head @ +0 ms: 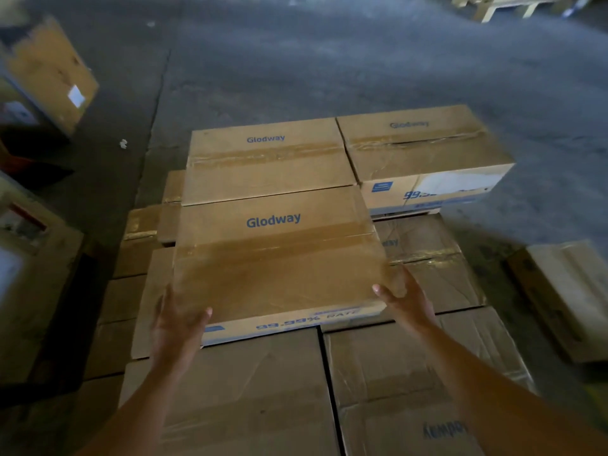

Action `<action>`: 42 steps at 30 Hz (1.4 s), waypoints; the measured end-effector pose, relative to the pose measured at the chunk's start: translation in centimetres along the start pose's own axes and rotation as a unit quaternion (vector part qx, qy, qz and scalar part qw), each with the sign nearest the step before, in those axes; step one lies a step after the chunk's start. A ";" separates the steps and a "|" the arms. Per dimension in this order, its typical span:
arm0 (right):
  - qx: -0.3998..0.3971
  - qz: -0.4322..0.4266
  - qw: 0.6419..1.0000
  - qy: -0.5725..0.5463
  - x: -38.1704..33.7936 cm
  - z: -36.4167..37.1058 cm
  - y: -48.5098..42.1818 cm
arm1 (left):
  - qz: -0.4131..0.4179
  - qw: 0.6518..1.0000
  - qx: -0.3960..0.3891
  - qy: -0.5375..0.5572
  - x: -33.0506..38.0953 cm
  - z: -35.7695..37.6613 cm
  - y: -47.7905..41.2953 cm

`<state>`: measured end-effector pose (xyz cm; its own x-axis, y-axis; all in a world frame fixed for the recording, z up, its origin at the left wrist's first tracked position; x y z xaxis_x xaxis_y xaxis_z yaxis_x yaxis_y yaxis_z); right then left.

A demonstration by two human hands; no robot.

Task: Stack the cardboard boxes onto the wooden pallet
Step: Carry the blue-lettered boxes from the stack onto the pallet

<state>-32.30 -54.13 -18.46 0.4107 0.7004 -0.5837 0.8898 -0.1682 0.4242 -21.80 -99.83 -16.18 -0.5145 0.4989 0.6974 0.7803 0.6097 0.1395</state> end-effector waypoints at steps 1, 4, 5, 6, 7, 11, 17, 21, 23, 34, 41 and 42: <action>0.008 0.006 1.000 0.005 0.5 -1.3 0.7 | 0.016 1.000 0.001 -0.001 1.5 0.3 1.0; 0.055 -0.016 0.998 0.013 2.6 -7.2 3.0 | 0.054 0.999 -0.004 0.002 7.2 1.9 5.0; 0.075 -0.026 0.997 0.013 3.5 -9.8 3.6 | 0.075 0.997 -0.005 -0.006 9.7 2.6 6.7; 0.095 -0.034 0.995 0.009 4.6 -12.6 4.3 | 0.101 0.995 -0.006 0.000 12.3 3.4 8.5; 0.112 -0.039 0.993 0.001 5.9 -15.6 5.0 | 0.126 0.992 -0.008 0.013 15.1 4.2 10.5; 0.195 -0.041 0.980 0.001 12.9 -29.1 9.2 | 0.187 0.980 -0.043 0.053 26.7 9.1 19.7; 0.316 0.026 0.946 -0.065 28.1 -47.9 16.7 | 0.297 0.940 -0.151 0.073 44.7 19.8 34.1; 0.375 0.078 0.921 -0.076 35.3 -54.8 21.3 | 0.391 0.895 -0.208 0.048 54.7 26.1 42.7; 0.400 0.095 0.908 -0.082 38.7 -57.3 23.2 | 0.430 0.873 -0.226 0.044 59.1 28.7 46.9; 0.418 0.142 0.891 -0.103 47.3 -63.8 20.0 | 0.544 0.779 -0.312 0.008 71.9 43.4 55.2; 0.402 0.213 0.883 -0.115 52.8 -65.4 5.1 | 0.527 0.762 -0.374 -0.033 76.8 61.5 50.0; 0.399 0.226 0.880 -0.122 53.8 -65.2 1.9 | 0.521 0.760 -0.386 -0.039 77.4 64.8 48.8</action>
<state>-21.50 28.50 -3.90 0.7030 0.2836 -0.6522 0.4408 -0.8934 0.0867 -46.54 8.43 -0.94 0.5304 0.5163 0.6724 0.7388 -0.6705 -0.0679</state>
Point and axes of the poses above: each hand's wrist, its own y-axis away from the middle knuckle, its own z-axis out of the palm, x = y × z, the point moved 9 cm from there along -y, towards the middle knuckle, and after that the axes turned 6 degrees about y, right-handed, at the moved point
